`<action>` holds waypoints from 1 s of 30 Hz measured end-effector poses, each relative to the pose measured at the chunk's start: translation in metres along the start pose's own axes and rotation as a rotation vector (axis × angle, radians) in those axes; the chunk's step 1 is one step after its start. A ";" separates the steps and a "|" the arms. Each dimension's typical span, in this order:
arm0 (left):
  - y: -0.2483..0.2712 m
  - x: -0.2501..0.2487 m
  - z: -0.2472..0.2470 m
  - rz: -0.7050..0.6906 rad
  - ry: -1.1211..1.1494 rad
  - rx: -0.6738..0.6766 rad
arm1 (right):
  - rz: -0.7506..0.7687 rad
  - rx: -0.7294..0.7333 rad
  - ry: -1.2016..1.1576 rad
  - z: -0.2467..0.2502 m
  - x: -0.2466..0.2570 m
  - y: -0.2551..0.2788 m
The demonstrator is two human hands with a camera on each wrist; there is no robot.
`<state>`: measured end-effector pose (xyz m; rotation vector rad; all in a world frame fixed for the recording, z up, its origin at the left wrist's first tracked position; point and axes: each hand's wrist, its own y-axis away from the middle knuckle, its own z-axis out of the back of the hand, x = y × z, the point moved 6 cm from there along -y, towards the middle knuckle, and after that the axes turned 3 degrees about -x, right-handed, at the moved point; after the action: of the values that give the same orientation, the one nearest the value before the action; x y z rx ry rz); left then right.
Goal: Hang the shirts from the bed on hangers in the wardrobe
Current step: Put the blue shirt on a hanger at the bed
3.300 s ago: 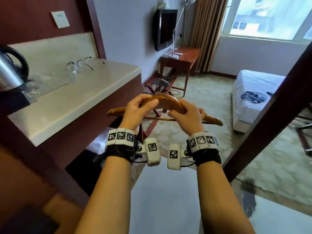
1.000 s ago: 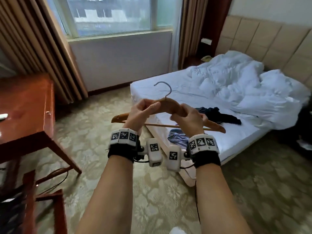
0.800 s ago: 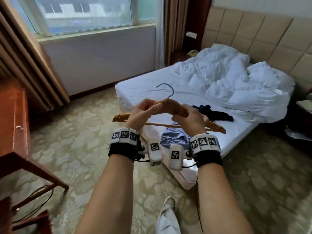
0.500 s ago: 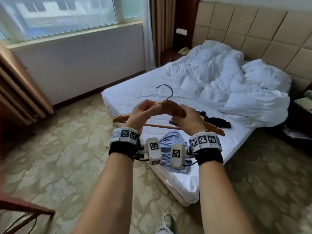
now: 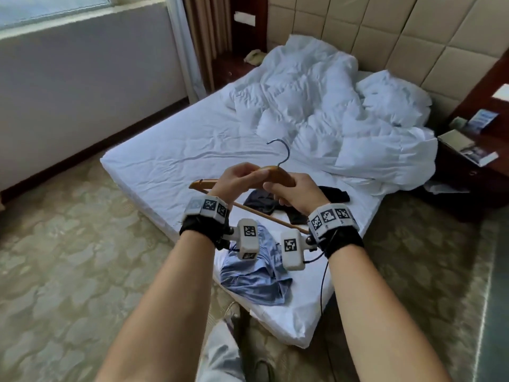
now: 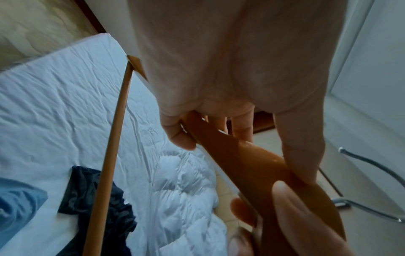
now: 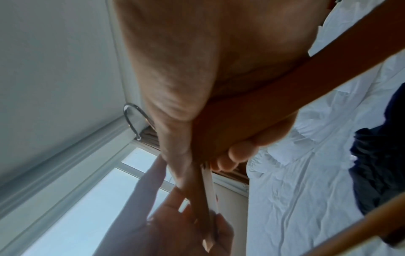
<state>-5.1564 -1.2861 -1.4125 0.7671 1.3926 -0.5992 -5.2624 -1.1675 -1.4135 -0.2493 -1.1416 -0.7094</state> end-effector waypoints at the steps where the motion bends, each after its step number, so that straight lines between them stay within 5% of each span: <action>1: -0.017 0.006 -0.001 0.027 -0.012 0.032 | -0.016 -0.025 0.000 0.003 -0.005 -0.011; 6: -0.100 0.063 0.000 0.269 -0.058 0.224 | -0.142 -0.135 0.075 0.006 -0.055 -0.075; 17: -0.200 0.237 0.041 0.814 -0.096 0.030 | -0.552 -0.270 0.093 -0.028 -0.186 -0.135; 23: -0.198 0.311 0.049 0.952 -0.232 0.016 | -0.747 -0.394 -0.055 -0.047 -0.257 -0.132; 30: -0.198 0.392 0.053 0.985 -0.451 0.101 | -0.838 -0.339 0.010 -0.065 -0.314 -0.140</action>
<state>-5.2344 -1.4256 -1.8252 1.1849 0.4573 -0.0416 -5.3743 -1.1868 -1.7443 -0.0368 -1.0981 -1.6473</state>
